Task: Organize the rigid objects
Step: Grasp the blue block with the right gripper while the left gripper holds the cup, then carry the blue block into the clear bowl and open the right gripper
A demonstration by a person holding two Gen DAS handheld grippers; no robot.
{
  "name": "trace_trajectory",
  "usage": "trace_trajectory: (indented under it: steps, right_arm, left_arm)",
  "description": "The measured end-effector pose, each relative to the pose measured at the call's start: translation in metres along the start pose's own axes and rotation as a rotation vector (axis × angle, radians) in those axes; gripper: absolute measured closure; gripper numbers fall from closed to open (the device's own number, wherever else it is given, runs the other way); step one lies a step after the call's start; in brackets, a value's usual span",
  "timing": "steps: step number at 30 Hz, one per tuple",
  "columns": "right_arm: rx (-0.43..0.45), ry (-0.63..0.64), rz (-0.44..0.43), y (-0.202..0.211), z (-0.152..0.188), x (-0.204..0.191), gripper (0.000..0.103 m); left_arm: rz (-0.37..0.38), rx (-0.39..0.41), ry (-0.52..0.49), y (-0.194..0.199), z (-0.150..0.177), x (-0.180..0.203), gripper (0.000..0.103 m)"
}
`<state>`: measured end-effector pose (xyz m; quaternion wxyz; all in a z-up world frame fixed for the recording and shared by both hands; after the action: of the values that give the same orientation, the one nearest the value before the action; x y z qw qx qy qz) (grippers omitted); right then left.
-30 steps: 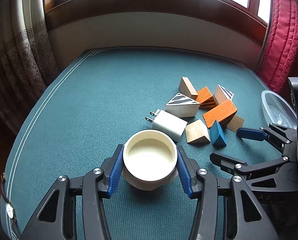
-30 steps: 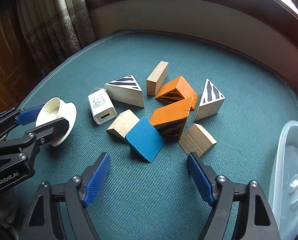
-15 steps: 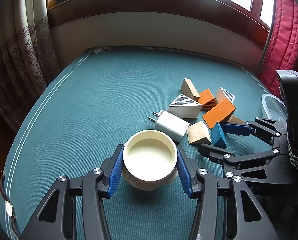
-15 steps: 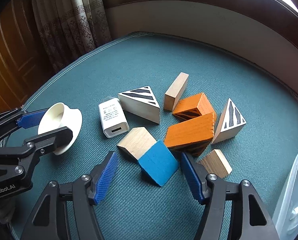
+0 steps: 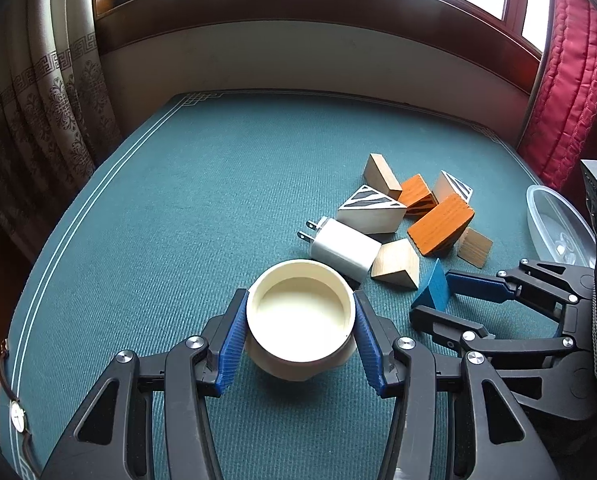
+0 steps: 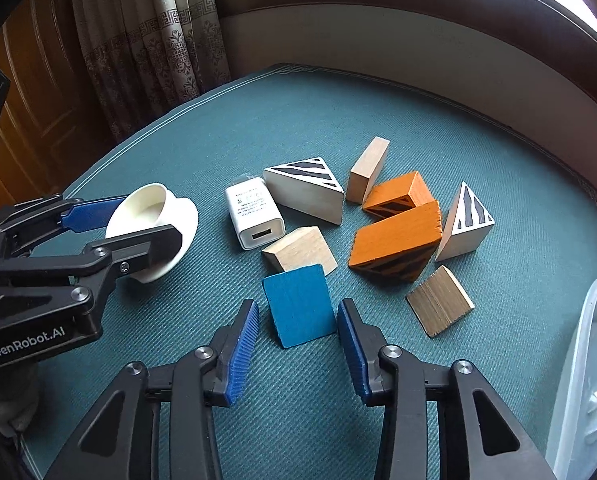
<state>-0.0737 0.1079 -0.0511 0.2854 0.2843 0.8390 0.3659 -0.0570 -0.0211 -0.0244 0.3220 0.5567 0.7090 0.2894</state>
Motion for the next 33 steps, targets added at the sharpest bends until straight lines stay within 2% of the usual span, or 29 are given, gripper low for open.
trace_trajectory:
  steps: [5,6,8,15,23,33]
  right_arm:
    - [0.003,-0.003,0.042,-0.004,-0.004,0.001,0.06]
    - [0.006,-0.004,0.048,-0.003,-0.004,0.002,0.064]
    - [0.018,-0.025,0.051,0.0,-0.002,0.004,0.066]
    - [0.119,-0.138,0.025,0.024,0.008,0.015,0.066]
    - [0.182,-0.16,0.052,0.046,0.015,0.011,0.066]
    - [0.282,-0.219,0.086,0.085,0.019,0.02,0.066]
  left_arm:
    - [-0.002,-0.003,0.005,0.0,0.001,-0.001,0.052]
    - [-0.002,-0.004,0.006,0.0,0.001,-0.001,0.052]
    - [-0.001,-0.003,0.006,0.0,0.001,-0.002,0.052]
    - [0.001,0.0,0.003,0.0,0.001,0.0,0.052]
    - [-0.003,0.006,-0.006,0.0,0.001,0.003,0.052]
    - [-0.049,0.012,-0.022,-0.001,0.003,0.01,0.052]
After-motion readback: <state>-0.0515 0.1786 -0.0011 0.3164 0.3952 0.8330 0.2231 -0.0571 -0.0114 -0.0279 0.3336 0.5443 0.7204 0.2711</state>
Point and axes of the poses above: each gripper's, at about its wrist camera, not at the fingertips, and y roughly against the way its jaws point, x to its right, z to its underside, the point moved 7 cm from there along -y, roughly the way its jaws point, and after that the axes turned 15 degrees about -z, right-handed, at the moved point
